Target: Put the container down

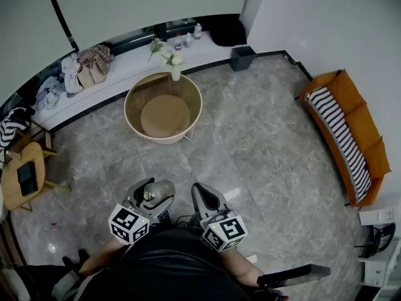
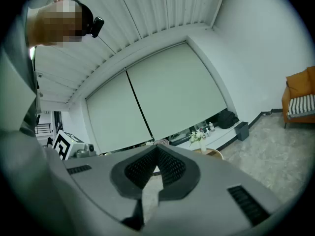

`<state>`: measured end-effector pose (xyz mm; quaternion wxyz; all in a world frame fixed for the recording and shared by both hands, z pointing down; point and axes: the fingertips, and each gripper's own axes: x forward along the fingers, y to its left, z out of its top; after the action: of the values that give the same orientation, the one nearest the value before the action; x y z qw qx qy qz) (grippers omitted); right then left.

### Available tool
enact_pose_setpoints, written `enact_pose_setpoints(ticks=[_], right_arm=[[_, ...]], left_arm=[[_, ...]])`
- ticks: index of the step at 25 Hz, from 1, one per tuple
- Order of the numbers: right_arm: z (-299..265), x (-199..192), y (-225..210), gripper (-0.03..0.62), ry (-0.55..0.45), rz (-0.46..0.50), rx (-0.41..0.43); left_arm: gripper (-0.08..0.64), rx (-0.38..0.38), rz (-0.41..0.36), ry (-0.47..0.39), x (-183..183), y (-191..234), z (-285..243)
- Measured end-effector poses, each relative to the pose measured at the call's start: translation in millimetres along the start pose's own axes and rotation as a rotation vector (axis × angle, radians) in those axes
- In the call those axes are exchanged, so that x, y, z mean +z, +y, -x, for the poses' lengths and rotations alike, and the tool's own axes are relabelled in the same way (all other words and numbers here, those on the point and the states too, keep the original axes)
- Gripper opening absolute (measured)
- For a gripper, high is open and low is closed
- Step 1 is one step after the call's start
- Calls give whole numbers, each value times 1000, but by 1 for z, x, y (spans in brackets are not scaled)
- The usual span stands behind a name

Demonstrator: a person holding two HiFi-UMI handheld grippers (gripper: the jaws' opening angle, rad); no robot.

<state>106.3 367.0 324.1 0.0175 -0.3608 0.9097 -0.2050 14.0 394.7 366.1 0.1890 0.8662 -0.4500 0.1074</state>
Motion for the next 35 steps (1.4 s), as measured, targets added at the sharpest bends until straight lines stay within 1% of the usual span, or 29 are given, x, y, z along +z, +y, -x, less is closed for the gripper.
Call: enact_pose_setpoints(ticks=[6, 13, 16, 21, 25, 29, 35], right_arm=[[-3, 3, 1, 6, 3, -6, -22], [-19, 1, 7, 6, 1, -30, -46], [-29, 0, 15, 8, 2, -19, -72], [-43, -15, 39, 8, 15, -6, -107], [-47, -26, 53, 8, 32, -11, -118], [-49, -28, 55, 8, 22, -30, -142], [-63, -32, 51, 8, 33, -37, -139]], left_arm=[[341, -9, -2, 0, 4, 5, 2], [341, -32, 3, -7, 7, 24, 9], [341, -44, 8, -16, 8, 36, 16], [341, -78, 28, -18, -4, 59, 38], [341, -85, 62, -10, -15, 75, 47], [341, -83, 93, -2, -19, 86, 50], [341, -89, 115, -11, -16, 97, 44]])
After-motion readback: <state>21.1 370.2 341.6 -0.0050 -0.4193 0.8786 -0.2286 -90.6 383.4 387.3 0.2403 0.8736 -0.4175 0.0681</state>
